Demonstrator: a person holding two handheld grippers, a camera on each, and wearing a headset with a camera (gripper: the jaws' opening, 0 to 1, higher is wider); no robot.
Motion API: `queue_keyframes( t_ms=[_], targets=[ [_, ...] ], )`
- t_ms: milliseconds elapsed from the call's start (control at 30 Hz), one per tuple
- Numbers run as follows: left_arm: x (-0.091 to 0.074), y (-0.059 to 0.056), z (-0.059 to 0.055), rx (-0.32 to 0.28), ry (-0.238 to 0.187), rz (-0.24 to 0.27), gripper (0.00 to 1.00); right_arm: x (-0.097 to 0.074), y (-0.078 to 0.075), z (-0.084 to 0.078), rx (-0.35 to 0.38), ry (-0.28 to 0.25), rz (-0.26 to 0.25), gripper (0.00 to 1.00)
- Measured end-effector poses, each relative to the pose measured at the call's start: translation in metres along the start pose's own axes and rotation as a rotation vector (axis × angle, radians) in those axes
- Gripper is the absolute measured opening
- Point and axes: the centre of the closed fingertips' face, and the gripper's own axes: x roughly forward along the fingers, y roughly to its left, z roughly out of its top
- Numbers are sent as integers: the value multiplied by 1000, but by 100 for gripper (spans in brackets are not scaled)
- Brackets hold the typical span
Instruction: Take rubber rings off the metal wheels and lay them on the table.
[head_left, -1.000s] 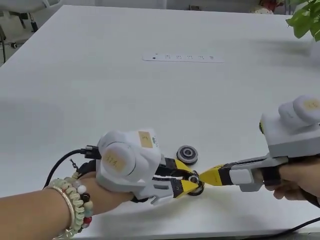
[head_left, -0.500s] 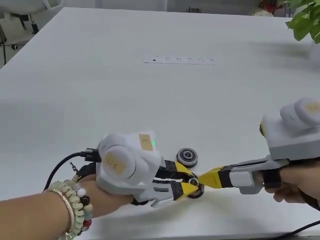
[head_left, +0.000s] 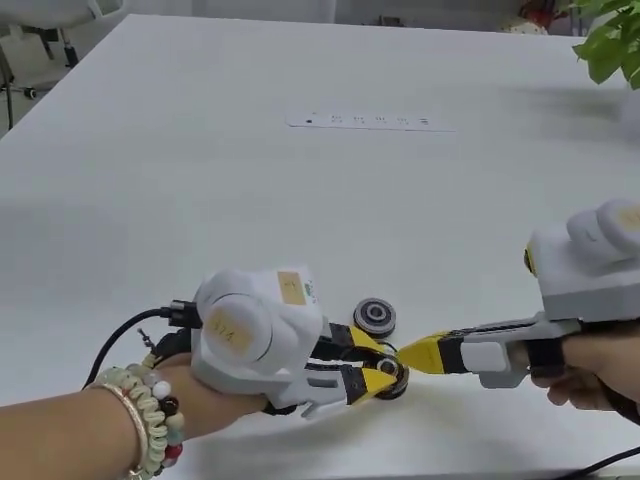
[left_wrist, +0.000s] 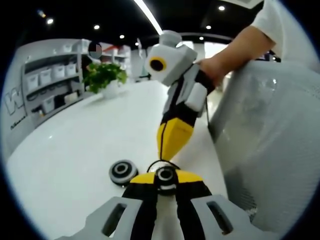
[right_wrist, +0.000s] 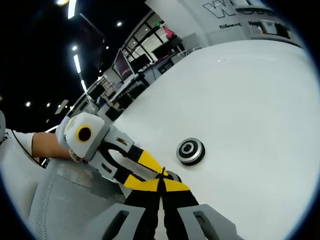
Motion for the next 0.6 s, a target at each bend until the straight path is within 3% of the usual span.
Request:
queue_keyframes(
  t_ms=[100, 367, 500, 600],
  targets=[
    [0, 0, 0, -4, 1, 3, 14, 0, -9, -8, -1, 35, -37, 0],
    [-2, 0, 5, 4, 27, -10, 16, -1, -10, -9, -5, 47, -45, 0],
    [-7, -3, 22, 1, -27, -32, 22, -1, -9, -8, 0, 42, -42, 0],
    [-11, -4, 29, 4, -41, -36, 28, -2, -9, -7, 2, 37, -39, 0]
  ],
)
